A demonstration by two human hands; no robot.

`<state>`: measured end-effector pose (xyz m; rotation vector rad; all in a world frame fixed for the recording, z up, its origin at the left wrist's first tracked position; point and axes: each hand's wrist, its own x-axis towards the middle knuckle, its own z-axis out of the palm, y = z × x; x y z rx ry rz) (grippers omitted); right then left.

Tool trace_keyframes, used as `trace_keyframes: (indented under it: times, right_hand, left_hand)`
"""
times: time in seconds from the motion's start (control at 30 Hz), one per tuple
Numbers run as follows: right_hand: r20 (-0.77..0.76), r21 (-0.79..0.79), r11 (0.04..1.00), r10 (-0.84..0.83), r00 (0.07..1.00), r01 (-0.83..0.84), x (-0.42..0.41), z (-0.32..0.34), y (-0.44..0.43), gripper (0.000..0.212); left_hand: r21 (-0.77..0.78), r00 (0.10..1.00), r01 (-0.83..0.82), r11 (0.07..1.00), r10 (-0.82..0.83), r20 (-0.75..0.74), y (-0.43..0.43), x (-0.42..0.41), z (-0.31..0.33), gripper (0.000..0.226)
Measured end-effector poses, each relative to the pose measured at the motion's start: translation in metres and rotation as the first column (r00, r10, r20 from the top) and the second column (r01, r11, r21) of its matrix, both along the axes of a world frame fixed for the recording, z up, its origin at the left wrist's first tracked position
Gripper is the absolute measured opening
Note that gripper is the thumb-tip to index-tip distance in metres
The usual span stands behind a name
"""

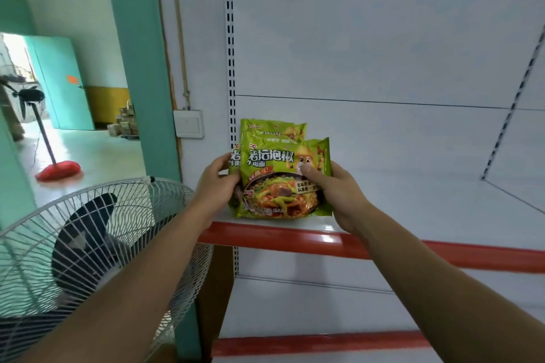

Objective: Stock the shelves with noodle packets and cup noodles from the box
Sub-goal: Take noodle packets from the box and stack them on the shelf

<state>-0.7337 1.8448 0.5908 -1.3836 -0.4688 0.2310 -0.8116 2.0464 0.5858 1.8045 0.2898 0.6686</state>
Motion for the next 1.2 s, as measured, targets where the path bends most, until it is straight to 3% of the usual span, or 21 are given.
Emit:
trace_keyframes:
  times: [0.07,0.27,0.4,0.57,0.73,0.8,1.03,1.2]
  right_hand:
    - [0.021,-0.004,1.0,-0.022,1.0,0.022,0.0,-0.005,0.006,0.028]
    - [0.037,-0.008,0.999,-0.045,0.998,0.046,0.002,-0.015,0.017,0.033]
    - [0.053,-0.072,0.997,-0.03,0.998,0.034,0.008,-0.015,0.023,0.031]
    - [0.08,-0.147,0.988,-0.042,0.996,0.053,0.004,-0.013,0.03,0.043]
    - [0.133,-0.237,0.967,-0.059,0.989,0.09,0.0,-0.01,0.032,0.039]
    - [0.159,-0.271,0.957,-0.063,0.985,0.105,-0.001,-0.01,0.034,0.038]
    - [0.155,-0.276,0.95,-0.106,0.982,0.146,-0.008,-0.005,0.032,0.044]
    - [0.17,-0.297,0.932,-0.165,0.971,0.21,-0.009,-0.002,0.021,0.039]
  left_hand:
    - [0.018,0.999,0.021,1.0,-0.022,0.034,-0.002,-0.007,0.003,0.051]
    - [0.211,0.996,0.062,0.976,-0.048,-0.069,0.01,-0.017,-0.006,0.109]
    - [0.185,0.996,0.084,0.979,-0.079,-0.036,0.017,-0.016,-0.006,0.102]
    - [0.165,0.993,0.118,0.979,-0.112,-0.046,0.022,-0.019,-0.011,0.096]
    - [0.149,0.984,0.176,0.973,-0.169,-0.057,0.022,-0.021,-0.014,0.082]
    - [0.16,0.981,0.19,0.969,-0.182,-0.06,0.023,-0.024,-0.015,0.086]
    - [0.201,0.993,0.112,0.973,-0.101,-0.063,0.024,-0.028,-0.018,0.102]
    - [0.17,0.999,0.036,0.985,-0.037,0.001,0.025,-0.027,-0.018,0.083]
